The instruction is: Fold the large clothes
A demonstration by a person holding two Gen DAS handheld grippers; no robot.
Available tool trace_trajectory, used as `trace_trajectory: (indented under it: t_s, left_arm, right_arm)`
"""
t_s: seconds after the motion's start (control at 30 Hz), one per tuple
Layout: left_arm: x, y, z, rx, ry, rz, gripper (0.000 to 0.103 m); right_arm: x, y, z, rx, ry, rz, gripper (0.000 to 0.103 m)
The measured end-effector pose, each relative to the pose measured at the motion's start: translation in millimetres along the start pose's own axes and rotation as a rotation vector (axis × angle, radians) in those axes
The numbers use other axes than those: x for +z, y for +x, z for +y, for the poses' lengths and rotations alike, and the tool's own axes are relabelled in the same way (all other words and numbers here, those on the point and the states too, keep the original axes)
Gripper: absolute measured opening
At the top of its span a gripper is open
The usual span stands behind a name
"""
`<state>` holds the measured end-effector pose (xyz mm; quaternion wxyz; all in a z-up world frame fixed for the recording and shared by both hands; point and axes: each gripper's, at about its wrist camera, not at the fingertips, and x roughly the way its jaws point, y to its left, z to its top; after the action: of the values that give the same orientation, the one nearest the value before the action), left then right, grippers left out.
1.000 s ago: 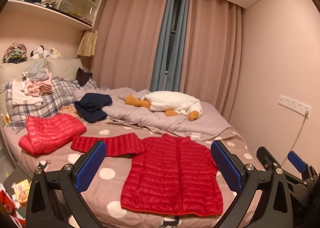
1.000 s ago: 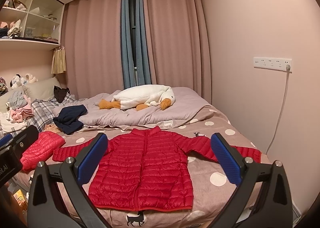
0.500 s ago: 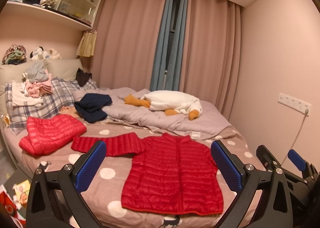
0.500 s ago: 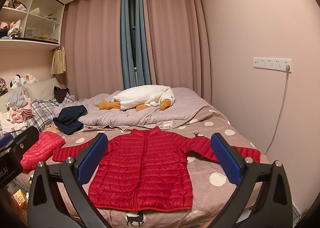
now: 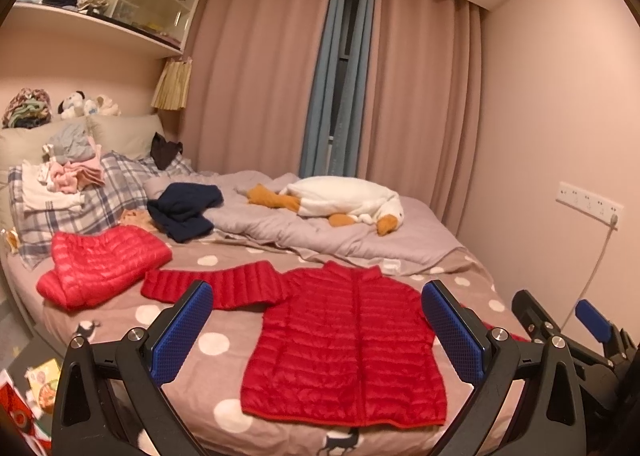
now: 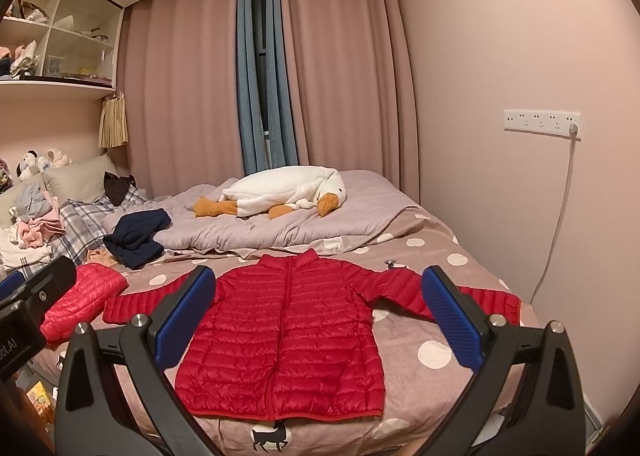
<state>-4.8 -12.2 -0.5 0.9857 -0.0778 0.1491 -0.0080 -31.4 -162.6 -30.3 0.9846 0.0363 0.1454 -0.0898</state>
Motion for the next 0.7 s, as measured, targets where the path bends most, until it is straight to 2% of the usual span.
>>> trace_trajectory:
  t_s: [0.7]
  left_arm:
    - [-3.1,1.9,-2.4,-0.013,0.015,0.009,0.103]
  right_arm:
    - [0.1,3.6,3.9,0.005,-0.006,0.009,0.103]
